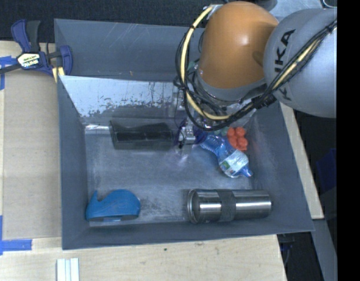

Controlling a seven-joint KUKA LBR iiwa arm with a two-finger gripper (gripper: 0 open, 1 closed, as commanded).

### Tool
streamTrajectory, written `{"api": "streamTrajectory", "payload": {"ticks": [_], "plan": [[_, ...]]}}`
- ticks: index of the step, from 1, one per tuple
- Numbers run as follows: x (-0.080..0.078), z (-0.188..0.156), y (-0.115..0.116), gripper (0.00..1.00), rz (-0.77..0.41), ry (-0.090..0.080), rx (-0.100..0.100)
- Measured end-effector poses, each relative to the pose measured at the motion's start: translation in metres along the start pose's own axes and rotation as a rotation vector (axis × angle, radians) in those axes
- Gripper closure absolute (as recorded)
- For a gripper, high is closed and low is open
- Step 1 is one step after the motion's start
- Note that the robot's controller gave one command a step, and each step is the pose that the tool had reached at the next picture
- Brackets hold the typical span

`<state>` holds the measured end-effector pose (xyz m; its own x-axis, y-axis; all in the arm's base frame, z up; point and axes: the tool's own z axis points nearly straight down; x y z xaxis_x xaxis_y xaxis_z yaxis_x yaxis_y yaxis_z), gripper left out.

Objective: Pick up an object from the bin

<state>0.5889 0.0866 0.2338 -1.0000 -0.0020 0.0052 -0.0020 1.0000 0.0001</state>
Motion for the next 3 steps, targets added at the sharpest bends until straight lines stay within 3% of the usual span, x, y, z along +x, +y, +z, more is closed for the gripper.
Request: {"api": "streamTrajectory", "payload": {"ticks": [1,2,3], "plan": [[-0.001,-0.005,-0.001,0.00,0.002,-0.009,-0.001],[-0.036,0.137,0.054,0.00,-0.038,-0.012,-0.002],[-0.037,0.074,0.057,0.00,0.058,-0.016,-0.003]]}}
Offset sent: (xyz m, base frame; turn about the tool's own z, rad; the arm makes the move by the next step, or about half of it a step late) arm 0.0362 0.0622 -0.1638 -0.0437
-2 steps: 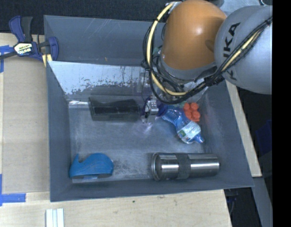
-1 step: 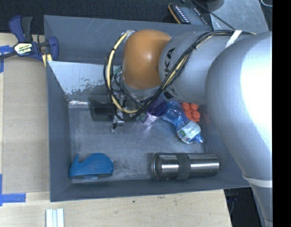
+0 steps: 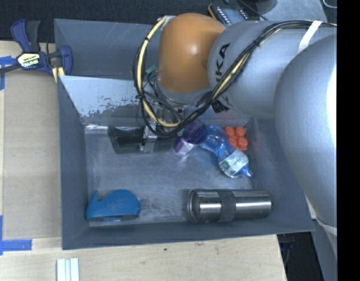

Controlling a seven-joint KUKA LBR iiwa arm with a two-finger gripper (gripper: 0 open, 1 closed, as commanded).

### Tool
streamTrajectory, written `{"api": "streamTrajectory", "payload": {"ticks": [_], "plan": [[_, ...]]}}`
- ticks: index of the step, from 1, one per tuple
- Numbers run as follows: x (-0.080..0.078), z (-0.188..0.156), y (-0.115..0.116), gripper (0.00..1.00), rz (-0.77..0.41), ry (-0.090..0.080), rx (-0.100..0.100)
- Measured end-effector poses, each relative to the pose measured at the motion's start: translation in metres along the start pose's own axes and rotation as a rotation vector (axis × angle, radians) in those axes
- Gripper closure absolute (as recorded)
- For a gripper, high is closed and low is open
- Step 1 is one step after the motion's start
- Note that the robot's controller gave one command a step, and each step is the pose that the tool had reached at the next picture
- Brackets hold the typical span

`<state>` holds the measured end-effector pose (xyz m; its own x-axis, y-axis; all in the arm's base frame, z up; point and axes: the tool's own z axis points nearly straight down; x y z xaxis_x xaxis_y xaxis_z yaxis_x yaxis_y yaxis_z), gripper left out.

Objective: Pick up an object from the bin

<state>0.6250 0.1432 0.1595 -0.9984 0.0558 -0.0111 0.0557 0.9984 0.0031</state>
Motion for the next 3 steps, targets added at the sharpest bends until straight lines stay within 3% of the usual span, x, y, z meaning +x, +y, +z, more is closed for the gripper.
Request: {"api": "streamTrajectory", "payload": {"ticks": [1,2,3], "plan": [[0.001,0.060,-0.010,0.00,0.096,0.004,0.000],[-0.002,0.090,-0.013,0.00,0.083,0.003,0.000],[0.007,0.088,-0.011,1.00,0.241,0.002,0.000]]}}
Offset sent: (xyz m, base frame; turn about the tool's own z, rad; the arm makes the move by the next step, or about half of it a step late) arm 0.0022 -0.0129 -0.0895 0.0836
